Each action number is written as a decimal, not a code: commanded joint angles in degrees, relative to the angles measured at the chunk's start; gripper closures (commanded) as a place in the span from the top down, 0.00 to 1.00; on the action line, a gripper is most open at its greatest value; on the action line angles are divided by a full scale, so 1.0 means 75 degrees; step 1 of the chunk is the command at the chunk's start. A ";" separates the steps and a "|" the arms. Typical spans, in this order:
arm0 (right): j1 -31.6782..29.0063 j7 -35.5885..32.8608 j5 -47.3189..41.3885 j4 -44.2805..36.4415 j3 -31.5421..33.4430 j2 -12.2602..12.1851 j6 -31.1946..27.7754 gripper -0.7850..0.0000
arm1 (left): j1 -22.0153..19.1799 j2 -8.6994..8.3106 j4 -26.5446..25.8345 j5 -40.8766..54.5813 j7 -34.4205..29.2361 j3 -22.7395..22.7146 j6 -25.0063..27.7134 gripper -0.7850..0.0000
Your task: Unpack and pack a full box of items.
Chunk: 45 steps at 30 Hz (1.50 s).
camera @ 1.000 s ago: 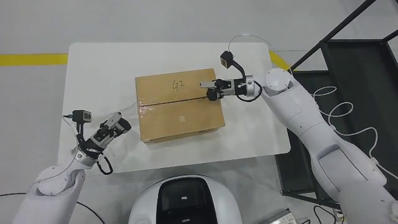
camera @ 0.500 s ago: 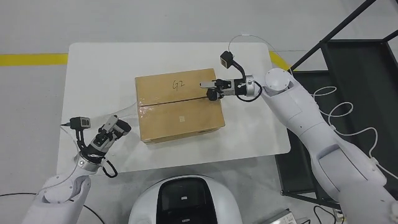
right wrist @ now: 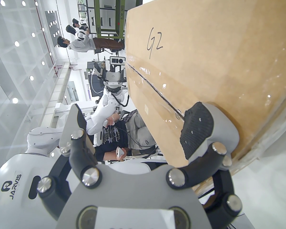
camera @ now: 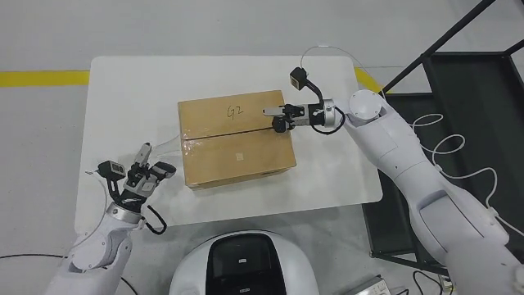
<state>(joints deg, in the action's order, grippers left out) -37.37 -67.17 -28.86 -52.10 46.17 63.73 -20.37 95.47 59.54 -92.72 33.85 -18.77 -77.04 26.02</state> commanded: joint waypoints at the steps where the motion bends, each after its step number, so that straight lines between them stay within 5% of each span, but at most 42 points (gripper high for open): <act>1: 0.0000 0.0000 0.0000 0.0000 0.0000 0.0000 0.0000 1.00 | 0.0025 0.0074 0.0208 -0.0062 0.0378 0.0167 0.0459 1.00; 8: 0.0000 0.0000 0.0000 0.0000 0.0000 0.0000 0.0000 1.00 | -0.0291 0.0306 0.1033 0.0128 0.1088 0.0575 0.1241 1.00; 23: 0.0000 0.0000 0.0000 0.0000 0.0000 0.0000 0.0000 1.00 | -0.0613 0.0368 0.1313 0.0515 0.0694 0.0684 0.0752 1.00; 31: 0.0000 0.0000 0.0000 0.0000 0.0000 0.0000 0.0000 1.00 | -0.0488 0.0492 0.0978 0.0729 0.1880 0.0558 0.0370 1.00; 45: 0.0000 0.0000 0.0000 0.0000 0.0000 0.0000 0.0000 1.00 | -0.0992 0.0782 0.1704 0.1280 0.2084 0.0779 0.0313 1.00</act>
<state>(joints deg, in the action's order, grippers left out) -37.37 -67.17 -28.86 -52.10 46.17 63.73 -20.37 88.18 65.28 -80.20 43.35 -3.12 -71.21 28.19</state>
